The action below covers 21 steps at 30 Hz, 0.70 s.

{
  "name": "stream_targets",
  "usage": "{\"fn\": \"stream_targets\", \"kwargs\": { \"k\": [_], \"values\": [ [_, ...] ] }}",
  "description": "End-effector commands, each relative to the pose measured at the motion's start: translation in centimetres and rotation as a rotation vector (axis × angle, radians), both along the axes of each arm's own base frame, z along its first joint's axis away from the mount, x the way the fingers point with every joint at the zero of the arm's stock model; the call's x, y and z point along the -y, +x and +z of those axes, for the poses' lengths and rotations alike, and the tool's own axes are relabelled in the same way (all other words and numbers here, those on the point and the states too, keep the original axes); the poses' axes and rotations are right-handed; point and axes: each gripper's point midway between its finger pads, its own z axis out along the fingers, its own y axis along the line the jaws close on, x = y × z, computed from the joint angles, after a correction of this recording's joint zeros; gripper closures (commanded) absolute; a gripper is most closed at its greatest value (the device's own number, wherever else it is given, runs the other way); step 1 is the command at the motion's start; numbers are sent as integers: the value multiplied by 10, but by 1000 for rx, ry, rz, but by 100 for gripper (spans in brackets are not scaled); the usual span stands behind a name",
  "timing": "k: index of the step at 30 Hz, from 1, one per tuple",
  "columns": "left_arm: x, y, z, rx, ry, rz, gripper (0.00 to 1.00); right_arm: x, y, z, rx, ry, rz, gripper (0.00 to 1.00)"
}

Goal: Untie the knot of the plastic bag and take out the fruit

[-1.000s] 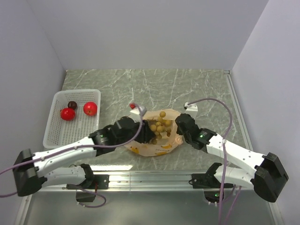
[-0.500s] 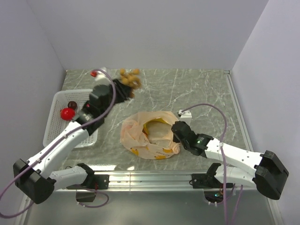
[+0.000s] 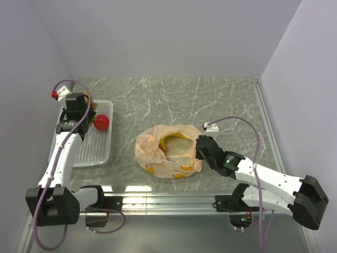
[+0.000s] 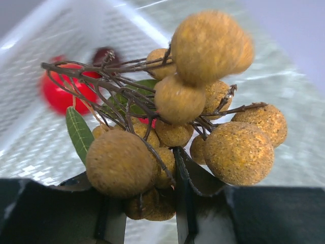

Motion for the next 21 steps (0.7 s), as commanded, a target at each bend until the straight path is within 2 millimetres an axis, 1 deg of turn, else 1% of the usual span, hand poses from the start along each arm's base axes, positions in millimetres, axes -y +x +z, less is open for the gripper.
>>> {"fn": "stream_targets", "kwargs": {
  "k": [1,2,4,5,7,8,10,12,13,14,15,16,17,18,19,20,21],
  "values": [
    [-13,-15,-21,-110,12,-13,71,2,-1,7,28,10,-1,89],
    [-17,-21,-33,-141,19,-5,68,3,-1,7,30,12,-2,89],
    [-25,-29,-39,-151,23,23,62,4,-3,8,36,18,-2,89],
    [-27,-34,-49,-169,20,30,50,4,-2,9,39,22,-1,89],
    [-27,-40,-50,-173,20,30,28,4,-3,9,41,27,2,88],
    [-28,-42,-53,-182,25,30,14,4,-3,10,44,27,6,88],
    [-27,-47,-51,-189,30,27,2,4,-3,11,46,26,8,88],
    [-27,-49,-40,-165,34,23,1,4,-2,13,52,21,10,88],
    [-22,-50,-37,-158,21,0,1,5,-2,15,57,19,8,88],
    [-17,-48,-29,-135,11,-29,1,5,-1,16,61,12,10,88],
    [-6,-47,-20,-103,-1,-72,1,6,0,18,70,10,5,88],
    [13,-43,-14,-77,-32,-161,1,6,1,19,74,8,4,88],
    [28,-42,-5,-55,-43,-212,1,6,2,20,82,9,7,88],
    [66,-43,0,-47,-50,-337,1,5,2,21,86,10,10,88],
    [90,-45,5,-40,-54,-414,1,4,2,21,88,14,14,88],
    [109,-48,16,-19,-52,-455,1,3,4,21,92,16,14,88],
    [154,-59,22,-10,-48,-591,1,3,3,19,90,10,14,88]
  ]
}}
